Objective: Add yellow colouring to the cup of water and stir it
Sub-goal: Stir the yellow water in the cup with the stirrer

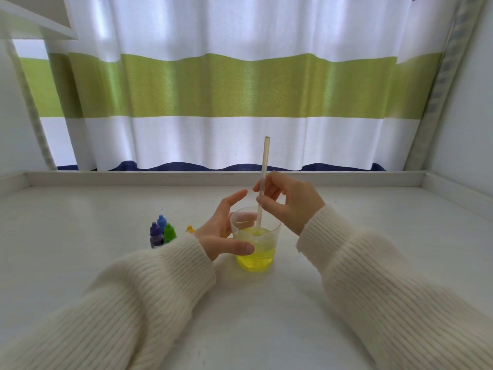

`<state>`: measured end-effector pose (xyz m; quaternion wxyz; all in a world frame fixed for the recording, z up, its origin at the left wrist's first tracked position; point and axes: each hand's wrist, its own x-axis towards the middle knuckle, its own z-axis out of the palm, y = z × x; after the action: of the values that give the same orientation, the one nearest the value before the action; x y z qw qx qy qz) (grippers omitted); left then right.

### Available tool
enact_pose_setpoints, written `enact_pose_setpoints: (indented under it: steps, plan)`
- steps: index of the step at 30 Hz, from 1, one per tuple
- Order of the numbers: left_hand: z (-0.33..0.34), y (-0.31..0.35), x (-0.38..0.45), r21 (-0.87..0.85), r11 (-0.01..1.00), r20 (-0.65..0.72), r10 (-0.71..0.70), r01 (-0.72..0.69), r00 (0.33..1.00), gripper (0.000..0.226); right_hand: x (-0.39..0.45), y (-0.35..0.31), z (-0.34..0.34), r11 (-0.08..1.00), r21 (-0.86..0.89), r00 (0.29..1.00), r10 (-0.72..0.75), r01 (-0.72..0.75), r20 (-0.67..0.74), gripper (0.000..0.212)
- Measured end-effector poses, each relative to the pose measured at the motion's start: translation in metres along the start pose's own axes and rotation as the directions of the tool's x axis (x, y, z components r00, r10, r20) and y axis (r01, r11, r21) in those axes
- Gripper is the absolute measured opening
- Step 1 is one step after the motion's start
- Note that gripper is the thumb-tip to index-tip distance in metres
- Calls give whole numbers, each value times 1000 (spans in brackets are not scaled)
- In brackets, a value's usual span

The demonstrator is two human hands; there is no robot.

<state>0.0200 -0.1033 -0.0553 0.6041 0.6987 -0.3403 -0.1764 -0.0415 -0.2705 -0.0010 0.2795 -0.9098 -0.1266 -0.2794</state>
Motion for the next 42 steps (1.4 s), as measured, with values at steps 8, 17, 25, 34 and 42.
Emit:
enact_pose_setpoints:
  steps: [8, 17, 25, 34, 42]
  plan:
    - [2, 2, -1, -24, 1000, -8, 5, -5, 1000, 92, -1, -2, -2, 999, 2, 999, 34, -34, -3, 8]
    - [1, 1, -2, -16, 1000, 5, 4, -4, 1000, 93, -3, -7, -1, 979, 192, 998, 55, -62, 41, 10]
    - [-2, -1, -1, -19, 999, 33, 33, -32, 999, 94, -2, -5, 4, 974, 223, 997, 35, -51, 72, 8]
    - [-3, -5, 3, -16, 1000, 36, 22, -22, 999, 93, 0, -4, 4, 991, 125, 998, 36, -41, 42, 10]
    - [-3, -5, 1, -20, 1000, 23, 14, -13, 1000, 90, -1, -1, -2, 999, 1, 999, 39, -39, -14, 7]
